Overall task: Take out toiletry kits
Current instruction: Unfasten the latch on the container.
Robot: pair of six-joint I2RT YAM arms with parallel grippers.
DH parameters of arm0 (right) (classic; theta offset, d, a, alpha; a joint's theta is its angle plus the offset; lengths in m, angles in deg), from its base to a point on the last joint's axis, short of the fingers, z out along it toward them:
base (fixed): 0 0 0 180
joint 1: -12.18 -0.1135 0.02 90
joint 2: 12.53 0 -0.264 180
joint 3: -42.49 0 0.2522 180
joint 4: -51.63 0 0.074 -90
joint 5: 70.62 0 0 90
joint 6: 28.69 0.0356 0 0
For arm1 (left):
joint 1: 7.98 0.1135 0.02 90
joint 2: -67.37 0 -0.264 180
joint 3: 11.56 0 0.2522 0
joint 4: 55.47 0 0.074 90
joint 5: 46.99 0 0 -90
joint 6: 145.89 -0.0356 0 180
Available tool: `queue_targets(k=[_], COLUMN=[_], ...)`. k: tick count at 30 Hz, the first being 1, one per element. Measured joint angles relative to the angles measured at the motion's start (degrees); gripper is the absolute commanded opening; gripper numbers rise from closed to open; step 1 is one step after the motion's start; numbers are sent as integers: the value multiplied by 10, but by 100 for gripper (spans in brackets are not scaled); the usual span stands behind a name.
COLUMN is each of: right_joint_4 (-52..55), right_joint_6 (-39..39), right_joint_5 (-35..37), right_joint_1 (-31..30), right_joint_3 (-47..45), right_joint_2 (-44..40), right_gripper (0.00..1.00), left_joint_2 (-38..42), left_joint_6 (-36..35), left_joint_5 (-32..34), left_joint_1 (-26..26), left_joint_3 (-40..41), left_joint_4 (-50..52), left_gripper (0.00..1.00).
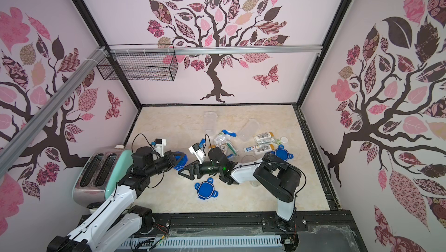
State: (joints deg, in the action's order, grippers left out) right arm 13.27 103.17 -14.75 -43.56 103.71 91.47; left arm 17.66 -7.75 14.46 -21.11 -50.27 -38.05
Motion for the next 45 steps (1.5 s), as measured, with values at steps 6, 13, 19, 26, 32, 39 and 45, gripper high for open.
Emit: queue_targets(k=[6, 13, 19, 26, 32, 39, 45], right_joint_4=[-11, -18, -21, -26, -39, -53, -96], right_joint_6=[3, 2, 2, 2, 1, -15, -24], right_joint_5=[1, 2, 5, 18, 27, 21, -2], right_joint_1=[-8, -13, -17, -26, -27, -30, -31], right_joint_3=[0, 0, 0, 1, 1, 1, 1], right_joint_2=[1, 18, 26, 27, 26, 26, 26], right_gripper=[77, 74, 73, 72, 71, 71, 70], left_joint_2=[0, 0, 0, 1, 14, 20, 18], left_joint_6=[0, -1, -1, -1, -2, -1, -1], left_joint_5=[0, 0, 1, 3, 7, 9, 8], left_joint_1=[0, 0, 0, 0, 1, 1, 2], left_joint_3=[2, 3, 3, 4, 12, 18, 18], left_joint_4=[-2, -7, -7, -9, -8, -13, -15], left_gripper=[5, 5, 4, 3, 2, 1, 1])
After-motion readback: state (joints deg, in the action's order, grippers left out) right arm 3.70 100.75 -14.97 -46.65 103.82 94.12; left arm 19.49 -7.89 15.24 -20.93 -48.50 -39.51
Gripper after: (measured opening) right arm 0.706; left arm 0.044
